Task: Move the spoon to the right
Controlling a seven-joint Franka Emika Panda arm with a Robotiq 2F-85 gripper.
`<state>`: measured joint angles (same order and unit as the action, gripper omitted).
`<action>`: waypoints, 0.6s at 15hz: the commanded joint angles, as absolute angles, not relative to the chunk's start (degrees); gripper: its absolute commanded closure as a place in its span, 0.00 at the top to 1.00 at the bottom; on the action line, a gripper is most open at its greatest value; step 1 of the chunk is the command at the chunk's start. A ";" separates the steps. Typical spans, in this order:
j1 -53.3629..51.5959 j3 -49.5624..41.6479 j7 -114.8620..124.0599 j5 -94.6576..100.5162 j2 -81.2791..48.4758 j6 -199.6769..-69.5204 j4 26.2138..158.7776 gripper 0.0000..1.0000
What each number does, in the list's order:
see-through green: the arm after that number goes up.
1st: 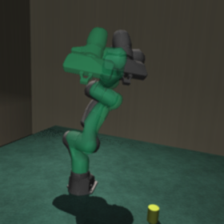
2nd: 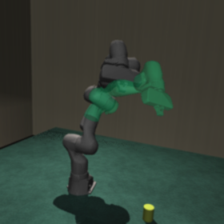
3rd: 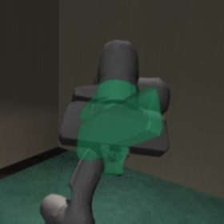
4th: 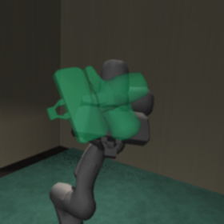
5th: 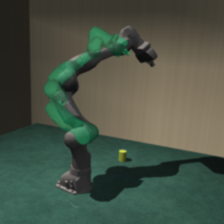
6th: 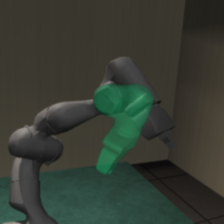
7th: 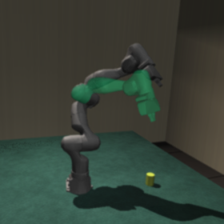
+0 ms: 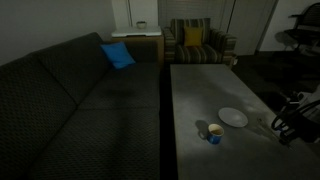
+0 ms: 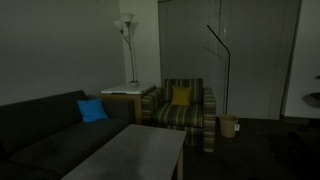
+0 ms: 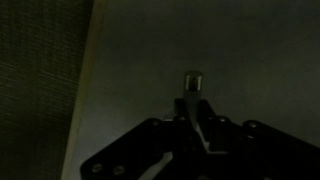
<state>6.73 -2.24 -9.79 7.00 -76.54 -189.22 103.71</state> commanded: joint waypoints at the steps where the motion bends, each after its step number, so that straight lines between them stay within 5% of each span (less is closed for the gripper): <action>1: 4.55 -4.62 -6.95 5.57 -78.01 -187.86 99.61 0.04; 9: 13.43 0.42 -13.29 11.25 -86.58 -177.44 79.42 0.04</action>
<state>7.50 -3.90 -8.09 7.93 -82.07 -183.42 89.00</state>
